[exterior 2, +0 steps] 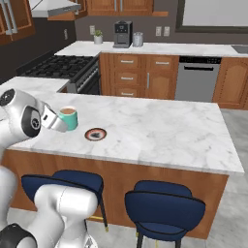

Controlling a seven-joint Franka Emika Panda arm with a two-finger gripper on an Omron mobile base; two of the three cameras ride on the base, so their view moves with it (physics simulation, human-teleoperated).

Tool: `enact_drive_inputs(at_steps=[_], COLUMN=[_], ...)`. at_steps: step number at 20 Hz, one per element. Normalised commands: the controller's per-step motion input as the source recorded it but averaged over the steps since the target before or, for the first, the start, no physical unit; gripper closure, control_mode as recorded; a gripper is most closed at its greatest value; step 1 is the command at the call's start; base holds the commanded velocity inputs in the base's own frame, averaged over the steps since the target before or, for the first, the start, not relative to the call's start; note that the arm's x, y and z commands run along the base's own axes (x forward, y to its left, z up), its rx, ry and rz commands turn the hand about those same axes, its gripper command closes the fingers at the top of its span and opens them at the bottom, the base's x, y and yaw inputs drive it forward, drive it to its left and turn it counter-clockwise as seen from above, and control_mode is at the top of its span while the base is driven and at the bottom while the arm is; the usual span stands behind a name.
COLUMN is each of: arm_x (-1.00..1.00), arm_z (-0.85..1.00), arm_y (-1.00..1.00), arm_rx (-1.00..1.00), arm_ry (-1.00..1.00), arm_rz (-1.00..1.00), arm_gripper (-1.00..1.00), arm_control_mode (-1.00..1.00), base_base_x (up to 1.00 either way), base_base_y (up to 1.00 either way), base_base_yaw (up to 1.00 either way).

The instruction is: Pick the cup of tea, navigate to the dining table, and place it on the saucer.

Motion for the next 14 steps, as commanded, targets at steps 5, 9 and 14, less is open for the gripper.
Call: enact_drive_inputs(at_steps=[5, 9, 14], arm_x=[0.4, 0.35, 0.35], arm_z=[-0.23, -0.36, -0.38], arm_y=[0.0, 0.0, 0.0], arm_rx=[0.0, 0.0, 0.0], arm_ry=[0.0, 0.0, 0.0], arm_rz=[0.0, 0.0, 0.0], arm_gripper=[1.0, 1.0, 1.0], arm_control_mode=[-1.0, -1.0, -1.0], base_base_x=[0.0, 0.0, 0.0], base_base_y=[0.0, 0.0, 0.0], base_base_yaw=[0.0, 0.0, 0.0])
